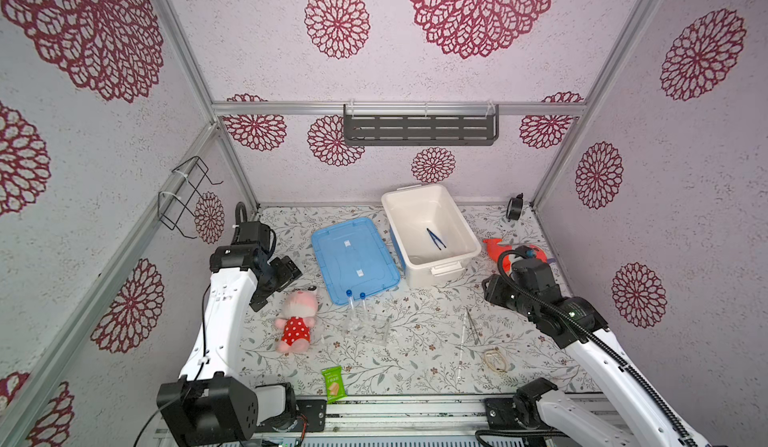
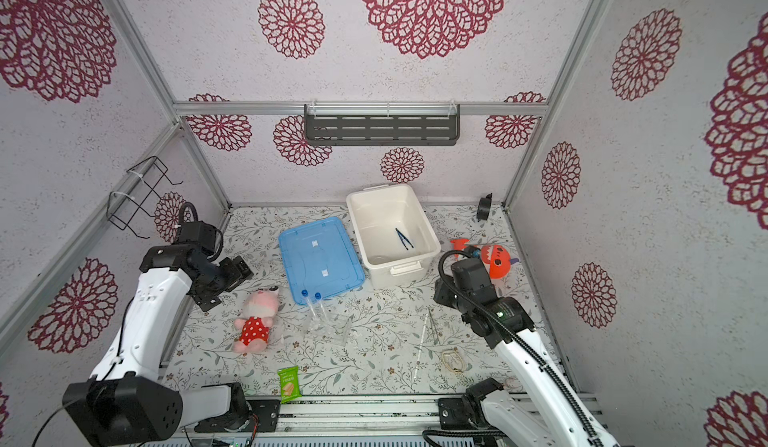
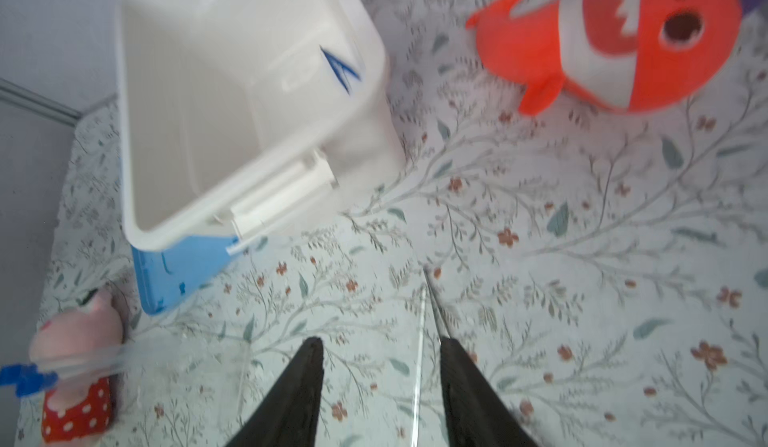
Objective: Organize the chemistry lab equipment
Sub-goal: 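Move the right gripper back to the thin metal tweezers on the table, then grasp the thin metal tweezers with the right gripper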
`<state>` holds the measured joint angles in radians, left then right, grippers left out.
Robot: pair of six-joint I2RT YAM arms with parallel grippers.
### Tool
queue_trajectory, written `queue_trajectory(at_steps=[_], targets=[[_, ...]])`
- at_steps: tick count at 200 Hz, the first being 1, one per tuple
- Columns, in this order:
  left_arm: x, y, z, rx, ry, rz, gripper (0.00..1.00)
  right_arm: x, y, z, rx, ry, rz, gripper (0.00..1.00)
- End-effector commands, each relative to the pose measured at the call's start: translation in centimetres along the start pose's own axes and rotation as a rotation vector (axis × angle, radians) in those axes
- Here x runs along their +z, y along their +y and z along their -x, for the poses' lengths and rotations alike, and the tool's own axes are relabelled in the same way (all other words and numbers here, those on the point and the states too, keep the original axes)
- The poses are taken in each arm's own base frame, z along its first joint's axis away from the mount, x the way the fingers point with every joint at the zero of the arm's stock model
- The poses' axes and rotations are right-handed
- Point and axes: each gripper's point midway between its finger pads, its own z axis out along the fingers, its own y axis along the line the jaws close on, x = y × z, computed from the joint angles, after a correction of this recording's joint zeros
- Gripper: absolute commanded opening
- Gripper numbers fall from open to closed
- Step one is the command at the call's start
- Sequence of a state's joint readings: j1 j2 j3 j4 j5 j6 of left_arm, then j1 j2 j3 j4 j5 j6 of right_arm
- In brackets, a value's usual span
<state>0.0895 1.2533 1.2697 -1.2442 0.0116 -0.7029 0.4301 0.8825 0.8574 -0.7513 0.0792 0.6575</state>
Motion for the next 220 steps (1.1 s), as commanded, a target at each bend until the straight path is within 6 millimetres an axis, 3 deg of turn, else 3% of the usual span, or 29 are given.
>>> queue_trajectory(at_steps=[1,64,106,172,220], targets=[[-0.1,-0.7,-0.4,0.069,-0.012,-0.055,0.97,2.4,-0.7,-5.5,0.031,0.224,0.014,0.49],[1.3,-1.3,-1.0,0.139,0.014,-0.099,0.98,7.4,-4.2,-8.5,-0.039,0.305,-0.142,0.50],[1.1,-1.6,-0.7,0.133,-0.026,-0.127,0.97,9.1,-5.0,-9.1,-0.115,0.318,-0.162,0.47],[1.9,-1.2,-1.9,0.118,-0.019,-0.145,0.97,11.7,-5.5,-9.3,-0.149,0.351,-0.211,0.41],[2.2,-1.2,-2.3,0.119,-0.011,-0.159,0.97,12.0,-6.4,-9.6,-0.128,0.346,-0.252,0.26]])
